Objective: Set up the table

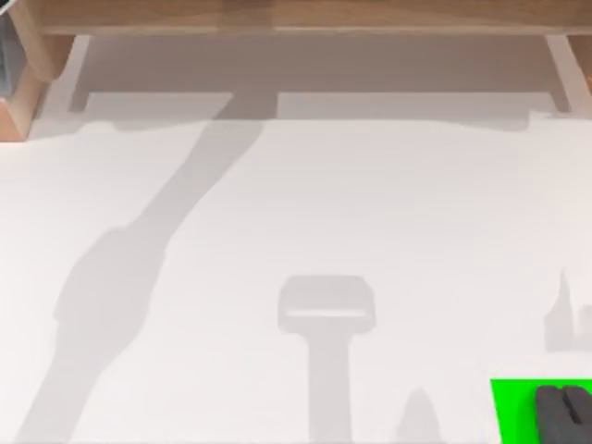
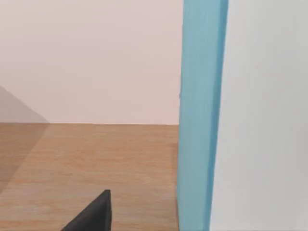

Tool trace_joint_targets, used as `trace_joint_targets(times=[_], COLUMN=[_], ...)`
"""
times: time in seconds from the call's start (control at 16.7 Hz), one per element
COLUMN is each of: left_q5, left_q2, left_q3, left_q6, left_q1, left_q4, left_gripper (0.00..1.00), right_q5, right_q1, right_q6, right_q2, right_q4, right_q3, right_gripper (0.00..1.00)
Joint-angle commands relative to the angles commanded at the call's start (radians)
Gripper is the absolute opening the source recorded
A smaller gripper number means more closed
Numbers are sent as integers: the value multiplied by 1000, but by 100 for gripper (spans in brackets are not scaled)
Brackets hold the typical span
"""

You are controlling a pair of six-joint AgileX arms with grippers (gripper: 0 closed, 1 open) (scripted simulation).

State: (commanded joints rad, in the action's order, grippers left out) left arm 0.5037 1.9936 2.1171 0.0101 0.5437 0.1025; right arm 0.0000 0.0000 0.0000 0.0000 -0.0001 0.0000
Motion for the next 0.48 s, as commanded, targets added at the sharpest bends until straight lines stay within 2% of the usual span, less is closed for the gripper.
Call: trace_joint_targets(times=[0.48], left_q5=[-18], left_q2=[78], left_q3=[122], left_q6=[-1], left_q1=[-17], left_q4=[41], left_gripper=[100], right_q5=[0], right_q1=[0], right_q6=[0], right_q2=[0], right_q4=[0], right_q3=[0], right_gripper=[100])
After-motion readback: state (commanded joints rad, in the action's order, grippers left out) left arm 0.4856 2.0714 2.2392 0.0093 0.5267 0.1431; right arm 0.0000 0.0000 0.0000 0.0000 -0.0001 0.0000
